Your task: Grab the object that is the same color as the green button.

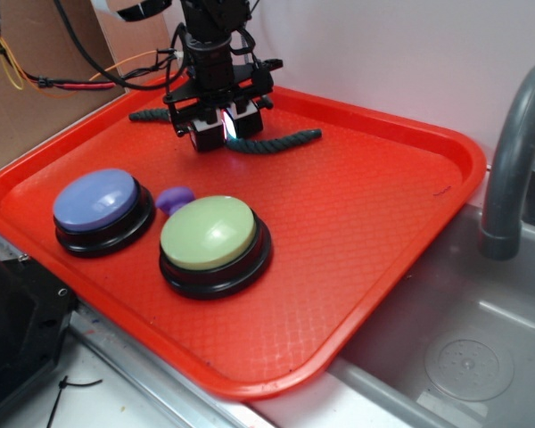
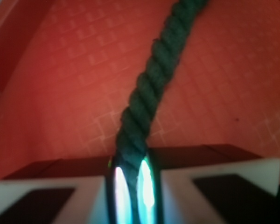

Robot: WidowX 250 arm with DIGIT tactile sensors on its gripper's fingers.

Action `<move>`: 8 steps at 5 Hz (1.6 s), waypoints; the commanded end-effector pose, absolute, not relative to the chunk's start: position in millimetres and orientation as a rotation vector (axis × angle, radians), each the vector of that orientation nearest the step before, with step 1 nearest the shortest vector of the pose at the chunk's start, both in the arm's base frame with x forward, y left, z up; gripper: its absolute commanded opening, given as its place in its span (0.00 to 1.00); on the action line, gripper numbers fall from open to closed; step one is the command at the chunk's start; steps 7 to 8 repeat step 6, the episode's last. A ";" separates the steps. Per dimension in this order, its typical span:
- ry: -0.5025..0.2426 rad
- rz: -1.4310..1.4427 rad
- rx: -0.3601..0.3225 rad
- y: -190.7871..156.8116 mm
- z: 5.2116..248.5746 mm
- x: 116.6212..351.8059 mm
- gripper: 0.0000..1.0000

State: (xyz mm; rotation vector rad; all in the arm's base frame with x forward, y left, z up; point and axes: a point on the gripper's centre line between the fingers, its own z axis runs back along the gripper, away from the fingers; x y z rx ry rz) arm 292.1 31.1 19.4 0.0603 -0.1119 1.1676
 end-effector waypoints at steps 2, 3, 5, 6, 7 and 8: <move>-0.107 0.457 -0.048 5.8 136.3 283.1 0.00; -0.076 0.289 -0.072 0.0 167.0 269.3 0.00; -0.163 0.142 -0.099 10.8 206.8 238.2 0.00; -0.166 0.172 -0.076 31.0 199.9 241.7 0.00; -0.166 0.172 -0.076 31.0 199.9 241.7 0.00; -0.166 0.172 -0.076 31.0 199.9 241.7 0.00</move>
